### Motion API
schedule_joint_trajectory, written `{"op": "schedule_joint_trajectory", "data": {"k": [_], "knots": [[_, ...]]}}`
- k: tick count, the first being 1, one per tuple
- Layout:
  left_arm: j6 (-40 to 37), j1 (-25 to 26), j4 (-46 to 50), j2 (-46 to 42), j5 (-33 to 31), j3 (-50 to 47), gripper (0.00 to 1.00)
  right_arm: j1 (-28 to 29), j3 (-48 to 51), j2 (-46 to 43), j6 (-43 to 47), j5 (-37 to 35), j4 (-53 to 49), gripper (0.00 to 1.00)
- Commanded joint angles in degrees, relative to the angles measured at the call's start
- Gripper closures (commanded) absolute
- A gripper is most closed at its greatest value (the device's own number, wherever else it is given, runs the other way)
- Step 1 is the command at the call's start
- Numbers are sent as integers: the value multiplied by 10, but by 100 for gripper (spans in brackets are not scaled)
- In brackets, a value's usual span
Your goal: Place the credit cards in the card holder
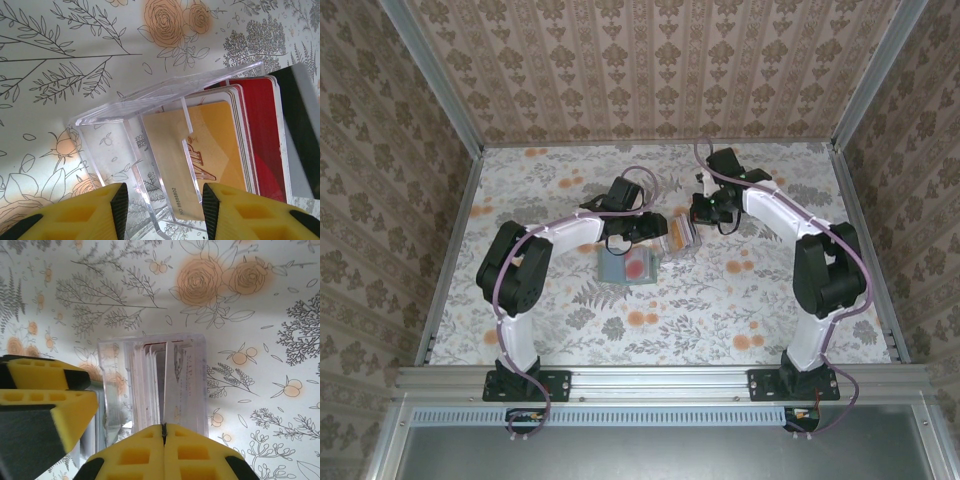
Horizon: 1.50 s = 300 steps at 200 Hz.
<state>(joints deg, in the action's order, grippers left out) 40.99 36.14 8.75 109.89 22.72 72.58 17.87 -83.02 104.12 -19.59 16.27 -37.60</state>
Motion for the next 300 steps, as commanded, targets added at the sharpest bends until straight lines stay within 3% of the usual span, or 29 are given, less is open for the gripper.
{"op": "schedule_joint_trajectory", "data": {"k": [1, 50, 104, 151, 248, 288, 300], "knots": [[7, 0, 11, -5, 2, 21, 54, -5, -2, -41, 10, -9, -10, 100], [40, -8, -50, -39, 29, -2, 52, -15, -9, -70, 6, 14, -7, 100], [153, -43, -272, -88, 97, -82, 43, -34, -24, -98, -18, 71, 12, 100], [265, -51, -453, -63, 172, -94, 41, -52, -7, -112, -82, 166, 92, 100], [315, -44, -509, -34, 194, -72, 42, -54, 2, -117, -143, 248, 166, 100], [324, -42, -517, -33, 198, -62, 60, -53, 17, -110, -151, 254, 174, 100], [325, -43, -521, -35, 198, -63, 61, -55, 22, -108, -151, 255, 175, 100]]}}
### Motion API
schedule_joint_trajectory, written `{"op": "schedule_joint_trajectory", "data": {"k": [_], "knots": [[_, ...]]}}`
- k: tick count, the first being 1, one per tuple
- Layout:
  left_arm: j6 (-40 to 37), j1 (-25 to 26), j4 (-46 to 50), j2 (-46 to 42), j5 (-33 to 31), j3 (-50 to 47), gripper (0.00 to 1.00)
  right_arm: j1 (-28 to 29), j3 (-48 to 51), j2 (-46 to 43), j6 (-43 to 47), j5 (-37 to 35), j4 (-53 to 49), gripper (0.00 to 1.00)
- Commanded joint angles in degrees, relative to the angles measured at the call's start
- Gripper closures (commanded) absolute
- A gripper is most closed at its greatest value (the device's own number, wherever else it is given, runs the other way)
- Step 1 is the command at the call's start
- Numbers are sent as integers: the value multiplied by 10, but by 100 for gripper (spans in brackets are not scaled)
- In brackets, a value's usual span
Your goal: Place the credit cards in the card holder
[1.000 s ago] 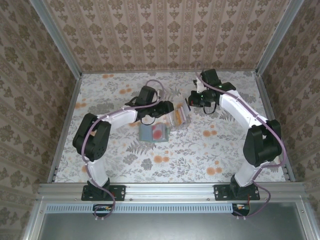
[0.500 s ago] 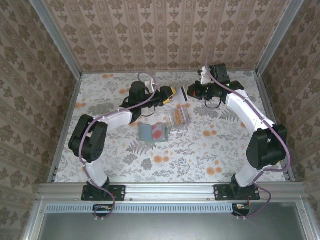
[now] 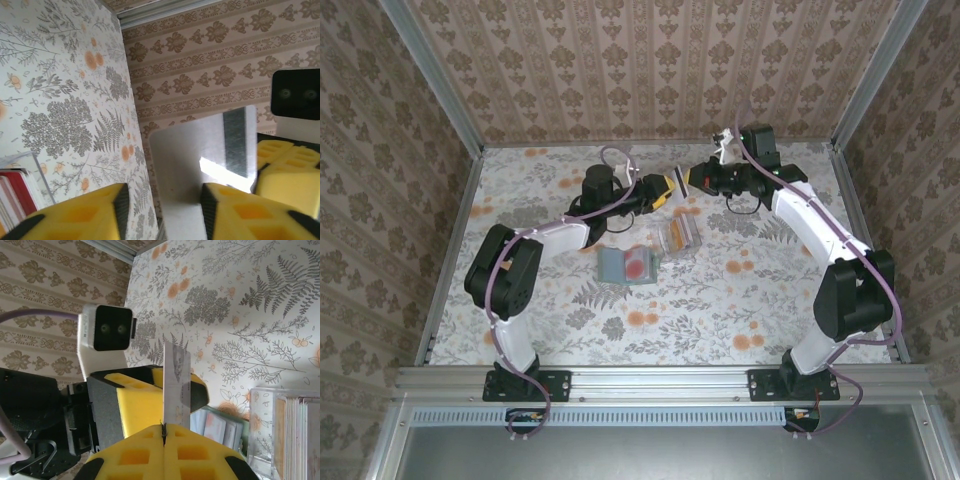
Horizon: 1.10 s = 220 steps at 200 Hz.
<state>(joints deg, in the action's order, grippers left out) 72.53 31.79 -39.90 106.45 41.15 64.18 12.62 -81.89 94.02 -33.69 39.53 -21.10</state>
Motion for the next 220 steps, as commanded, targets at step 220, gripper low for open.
{"op": "schedule_joint_trajectory", "data": {"k": [220], "knots": [[-16, -9, 0, -53, 28, 0, 100, 5, 28, 35, -46, 68, 56, 75]]}}
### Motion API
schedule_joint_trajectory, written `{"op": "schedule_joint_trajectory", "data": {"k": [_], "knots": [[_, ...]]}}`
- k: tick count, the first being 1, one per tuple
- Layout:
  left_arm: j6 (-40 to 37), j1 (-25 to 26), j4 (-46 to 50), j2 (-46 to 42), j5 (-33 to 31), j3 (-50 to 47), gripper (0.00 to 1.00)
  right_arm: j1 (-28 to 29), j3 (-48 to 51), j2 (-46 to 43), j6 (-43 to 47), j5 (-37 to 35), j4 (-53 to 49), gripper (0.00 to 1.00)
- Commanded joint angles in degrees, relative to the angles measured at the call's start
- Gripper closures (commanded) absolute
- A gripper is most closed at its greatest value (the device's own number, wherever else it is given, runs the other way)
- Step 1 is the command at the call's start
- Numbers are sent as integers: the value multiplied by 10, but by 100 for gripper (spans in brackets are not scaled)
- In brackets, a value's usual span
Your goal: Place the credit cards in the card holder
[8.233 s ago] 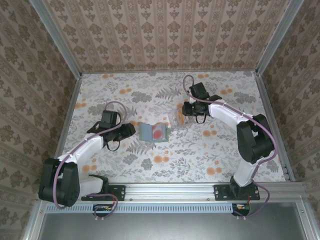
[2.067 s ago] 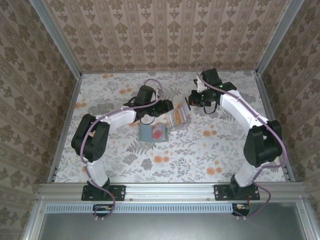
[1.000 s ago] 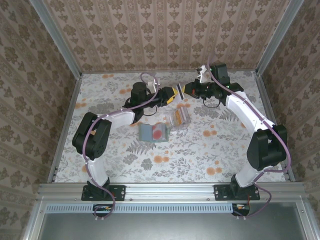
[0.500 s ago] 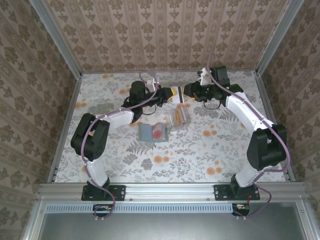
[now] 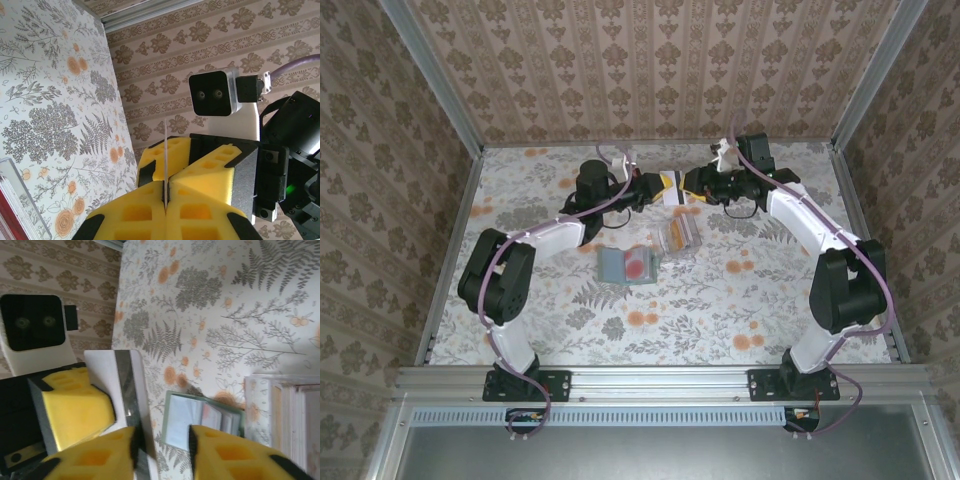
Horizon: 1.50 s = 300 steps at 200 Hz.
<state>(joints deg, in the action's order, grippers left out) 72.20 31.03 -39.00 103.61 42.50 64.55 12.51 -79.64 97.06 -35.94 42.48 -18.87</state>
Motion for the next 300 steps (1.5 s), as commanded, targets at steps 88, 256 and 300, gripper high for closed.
{"op": "schedule_joint_trajectory", "data": {"k": [88, 256, 300], "knots": [[-23, -14, -1, -30, 12, -33, 77, 6, 60, -40, -40, 64, 70, 100], [-328, -131, 494, -308, -151, -240, 56, 184, 177, -23, -20, -113, 122, 100], [-338, -137, 490, -288, -139, -266, 58, 217, 170, 17, -30, -169, 127, 100]]}}
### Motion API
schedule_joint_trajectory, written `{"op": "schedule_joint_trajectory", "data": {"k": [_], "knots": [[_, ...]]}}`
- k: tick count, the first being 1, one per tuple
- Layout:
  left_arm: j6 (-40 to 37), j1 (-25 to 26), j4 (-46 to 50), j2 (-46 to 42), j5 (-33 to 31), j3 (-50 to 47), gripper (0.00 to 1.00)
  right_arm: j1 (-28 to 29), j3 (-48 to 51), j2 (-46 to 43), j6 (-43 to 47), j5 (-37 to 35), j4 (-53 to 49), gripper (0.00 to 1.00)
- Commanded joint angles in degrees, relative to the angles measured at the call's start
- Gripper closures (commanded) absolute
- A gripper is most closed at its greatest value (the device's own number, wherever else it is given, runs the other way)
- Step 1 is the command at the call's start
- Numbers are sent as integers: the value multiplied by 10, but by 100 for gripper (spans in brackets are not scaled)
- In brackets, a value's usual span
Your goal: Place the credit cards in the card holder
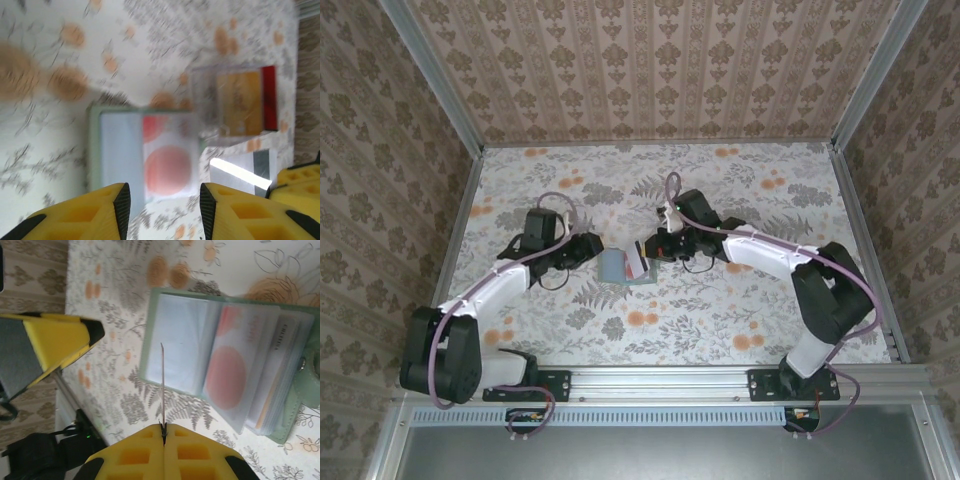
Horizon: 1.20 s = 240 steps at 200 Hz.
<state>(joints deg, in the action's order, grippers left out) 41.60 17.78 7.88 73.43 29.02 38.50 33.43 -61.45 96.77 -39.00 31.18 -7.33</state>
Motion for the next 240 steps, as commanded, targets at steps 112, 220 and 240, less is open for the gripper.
{"op": "schedule_joint_trajectory", "data": {"k": [112, 220, 240], "knots": [[-40, -22, -41, 125, 15, -31, 76, 21, -17, 105, -34, -22, 86, 100], [-30, -22, -79, 159, 26, -48, 87, 21, -41, 161, -61, -5, 105, 100], [-28, -22, -87, 163, 27, -52, 87, 21, -45, 167, -60, -3, 103, 100]]}}
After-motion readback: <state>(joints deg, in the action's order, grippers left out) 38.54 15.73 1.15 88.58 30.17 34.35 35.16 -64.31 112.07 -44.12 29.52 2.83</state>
